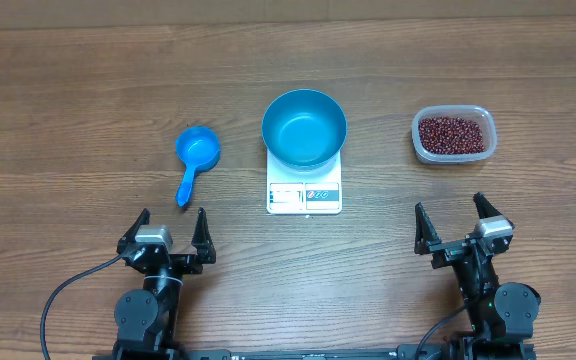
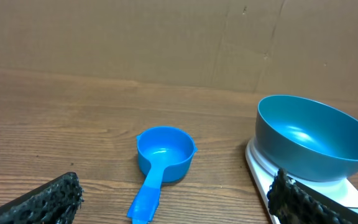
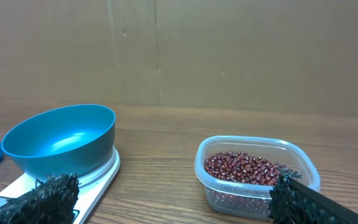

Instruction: Scoop item into bowl and weigh 150g on scale

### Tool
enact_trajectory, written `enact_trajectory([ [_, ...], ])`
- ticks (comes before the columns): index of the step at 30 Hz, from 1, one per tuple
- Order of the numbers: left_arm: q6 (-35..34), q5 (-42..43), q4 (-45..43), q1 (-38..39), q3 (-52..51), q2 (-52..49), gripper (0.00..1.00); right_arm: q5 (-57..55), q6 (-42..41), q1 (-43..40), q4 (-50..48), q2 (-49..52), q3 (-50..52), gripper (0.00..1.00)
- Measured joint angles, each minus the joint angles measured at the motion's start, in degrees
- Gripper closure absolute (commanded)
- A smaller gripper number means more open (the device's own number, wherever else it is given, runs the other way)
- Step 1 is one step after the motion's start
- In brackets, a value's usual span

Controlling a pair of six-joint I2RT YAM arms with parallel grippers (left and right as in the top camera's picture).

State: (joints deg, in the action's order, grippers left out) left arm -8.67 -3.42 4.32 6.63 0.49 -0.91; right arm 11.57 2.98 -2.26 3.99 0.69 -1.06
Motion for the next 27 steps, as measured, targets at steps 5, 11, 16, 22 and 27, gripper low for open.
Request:
enact_trajectory([
  [5,0.02,0.00,0.00,0.00,0.00,0.00,0.01,0.02,0.00,0.00,0.02,0.00,0.02,0.00],
  [11,0.00,0.00,-0.17,0.00,0.00,0.00,0.01,-0.02,0.02,0.00,0.04,0.00,0.02,0.00],
  [16,0.00,0.70,-0.79,0.00,0.04,0.00,0.01,0.00,0.02,0.00,0.04,0.00,0.00,0.00],
  [22,-0.24,3.13,10.21,0.00,5.18,-0.02,0.00,0.00,0.02,0.00,0.04,0.00,0.02,0.00],
  [27,-0.28,4.35,23.65,0.00,17.22,-2.16,0.01,0.00,0.00,0.00,0.07,0.00,0.02,0.00],
])
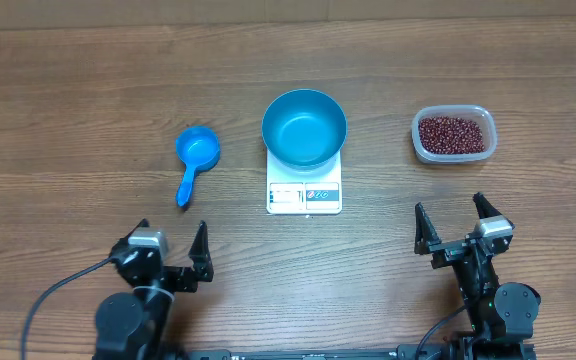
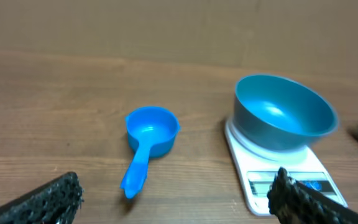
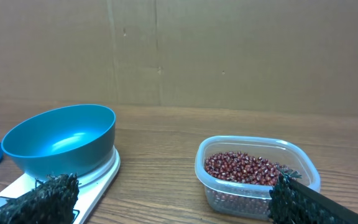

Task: Scoop item into bowl and weigh 150g on scale
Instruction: 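Reach the left gripper forward to the blue scoop handle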

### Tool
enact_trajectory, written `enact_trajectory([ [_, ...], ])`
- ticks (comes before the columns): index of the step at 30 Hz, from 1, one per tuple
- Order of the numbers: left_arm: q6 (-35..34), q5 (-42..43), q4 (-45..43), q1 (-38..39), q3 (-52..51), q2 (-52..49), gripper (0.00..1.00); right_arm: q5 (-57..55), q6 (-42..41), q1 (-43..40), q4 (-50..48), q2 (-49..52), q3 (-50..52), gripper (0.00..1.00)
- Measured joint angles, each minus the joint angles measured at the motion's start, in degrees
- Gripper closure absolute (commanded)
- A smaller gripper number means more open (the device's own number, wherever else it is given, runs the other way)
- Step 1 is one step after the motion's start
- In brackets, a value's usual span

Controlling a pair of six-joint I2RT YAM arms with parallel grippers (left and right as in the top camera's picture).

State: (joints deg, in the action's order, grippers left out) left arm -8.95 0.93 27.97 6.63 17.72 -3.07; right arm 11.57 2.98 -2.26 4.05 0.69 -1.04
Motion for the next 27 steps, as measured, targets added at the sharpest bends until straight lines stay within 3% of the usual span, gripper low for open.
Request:
enact_trajectory([
  [7,0.42,4.17,14.56,0.00,23.74,-14.47,0.01,0.00,0.02,0.00,-0.11,-0.02,0.00,0.00],
  [16,6.45,6.60,40.39,0.00,59.93,-48.19,0.01,-0.02,0.00,0.00,-0.02,-0.02,0.00,0.00],
  [21,7.69,6.84,42.80,0.00,69.72,-62.58,0.01,0.00,0.00,0.00,-0.07,-0.02,0.00,0.00],
  [22,7.69,6.91,42.75,0.00,70.12,-64.59,0.07,0.00,0.00,0.00,-0.04,0.00,0.00,0.00],
  [24,8.07,7.04,42.51,0.00,70.20,-68.48,0.39,0.00,0.04,0.00,-0.04,0.00,0.00,0.00],
  [25,8.39,7.06,42.56,0.00,70.20,-70.03,0.49,0.00,0.02,0.00,-0.04,0.00,-0.02,0.00],
  [27,9.25,6.97,42.86,0.00,70.20,-73.22,0.59,0.00,0.04,0.00,-0.07,0.00,0.00,0.00],
])
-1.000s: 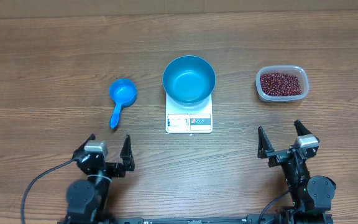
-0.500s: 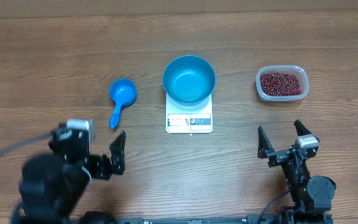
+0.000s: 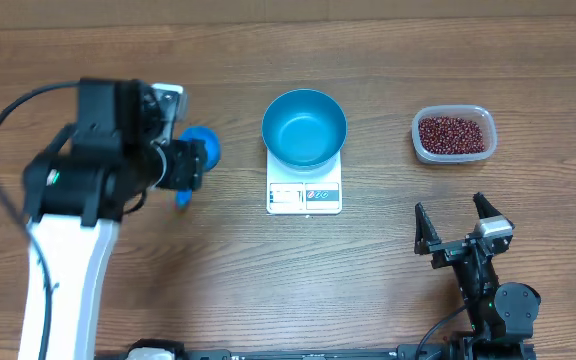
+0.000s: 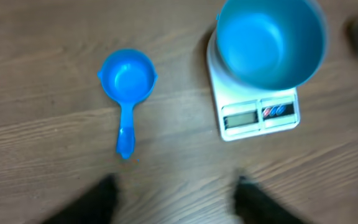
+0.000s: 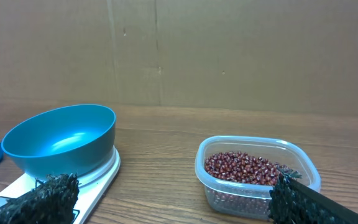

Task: Scoop item into bowl and weigh 150g on scale
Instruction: 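Reach the left gripper forward to the blue scoop handle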

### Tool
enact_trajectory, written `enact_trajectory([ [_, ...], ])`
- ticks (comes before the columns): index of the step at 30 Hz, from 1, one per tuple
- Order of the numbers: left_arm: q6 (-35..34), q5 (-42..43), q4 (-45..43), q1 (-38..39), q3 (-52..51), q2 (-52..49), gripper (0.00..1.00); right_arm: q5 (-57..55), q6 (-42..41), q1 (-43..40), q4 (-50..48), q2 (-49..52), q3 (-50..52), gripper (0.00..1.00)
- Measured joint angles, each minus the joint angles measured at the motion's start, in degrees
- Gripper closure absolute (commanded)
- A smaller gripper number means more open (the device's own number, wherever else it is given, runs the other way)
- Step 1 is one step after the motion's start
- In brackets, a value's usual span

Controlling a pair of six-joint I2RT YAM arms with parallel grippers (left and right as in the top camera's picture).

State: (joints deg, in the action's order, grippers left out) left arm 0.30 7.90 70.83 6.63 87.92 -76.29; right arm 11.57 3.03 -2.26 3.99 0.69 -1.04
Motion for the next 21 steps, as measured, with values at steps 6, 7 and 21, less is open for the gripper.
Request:
enact_trajectory([
  [6,0.52,-1.92,0.02,0.00,-1.07,-5.35,0.58,0.00,-0.02,0.00,0.00,0.00,0.00,0.00],
  [7,0.22,-2.67,-0.39,0.00,-2.12,-5.40,0.57,0.02,-0.02,0.00,0.00,0.00,0.00,0.00],
  [21,-2.01,-8.00,-15.85,-0.04,-21.38,-6.51,0.30,0.00,-0.02,0.00,0.07,0.00,0.00,0.00],
])
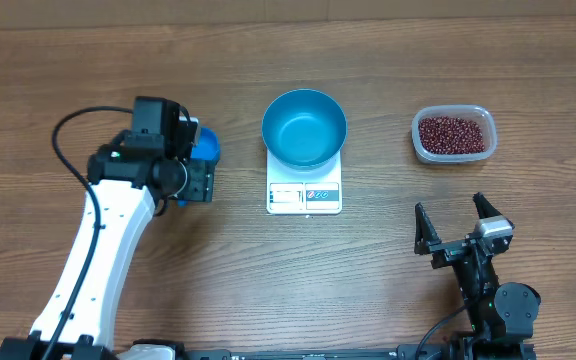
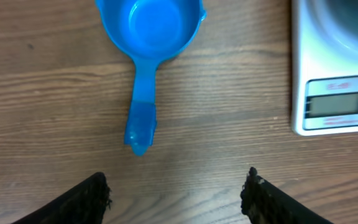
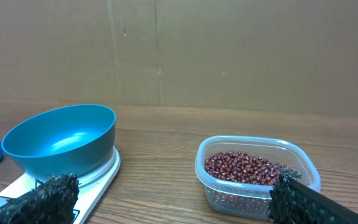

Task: Scoop item into bowl and weigh 150g on scale
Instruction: 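Reach the left gripper forward to the blue scoop handle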

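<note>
A blue scoop (image 2: 143,37) lies on the table left of the scale, cup away, handle toward me; overhead only its rim (image 1: 207,146) shows past the arm. My left gripper (image 2: 176,186) hangs open just above the table, short of the handle tip. A blue bowl (image 1: 304,127) sits on the white scale (image 1: 304,197). The clear tub of red beans (image 1: 453,133) stands at the right. My right gripper (image 3: 169,190) rests open near the front edge, facing the bowl (image 3: 59,138) and tub (image 3: 257,171).
The scale's display (image 2: 329,106) lies at the right edge of the left wrist view. A cardboard wall (image 3: 229,56) closes the far side of the wooden table (image 1: 368,270). The left arm (image 1: 108,240) stretches from the front edge toward the scoop.
My left gripper has come lower and closer over the scoop; the handle now fills the middle of its view. The right arm, bowl, scale and tub are unchanged.
Both grippers rested open at the table's front edge. Then the left arm had drawn back a little, then it stood high over the scoop looking down. Now it hangs low over the scoop handle, still open. The right arm never moved.
</note>
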### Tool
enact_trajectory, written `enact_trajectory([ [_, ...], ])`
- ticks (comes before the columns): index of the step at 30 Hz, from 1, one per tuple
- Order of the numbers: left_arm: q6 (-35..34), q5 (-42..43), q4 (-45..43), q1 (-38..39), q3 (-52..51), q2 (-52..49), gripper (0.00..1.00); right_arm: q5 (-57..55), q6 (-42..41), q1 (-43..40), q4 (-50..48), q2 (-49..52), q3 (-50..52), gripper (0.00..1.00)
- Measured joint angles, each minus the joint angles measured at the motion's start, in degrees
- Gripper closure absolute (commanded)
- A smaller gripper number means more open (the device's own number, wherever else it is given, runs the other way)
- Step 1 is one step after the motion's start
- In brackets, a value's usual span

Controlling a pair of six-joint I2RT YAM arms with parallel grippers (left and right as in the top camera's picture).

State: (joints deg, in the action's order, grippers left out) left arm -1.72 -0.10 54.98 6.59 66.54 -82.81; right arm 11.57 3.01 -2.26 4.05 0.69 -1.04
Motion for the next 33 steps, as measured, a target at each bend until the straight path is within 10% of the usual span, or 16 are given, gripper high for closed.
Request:
enact_trajectory([
  [21,0.04,-6.34,-11.76,0.00,-4.39,-15.98,0.35,-0.02,0.00,0.00,-0.04,0.00,0.00,0.00],
  [33,0.02,5.68,-11.69,0.00,-4.39,-16.06,0.36,0.00,0.00,0.00,-0.02,-0.02,0.00,0.00],
])
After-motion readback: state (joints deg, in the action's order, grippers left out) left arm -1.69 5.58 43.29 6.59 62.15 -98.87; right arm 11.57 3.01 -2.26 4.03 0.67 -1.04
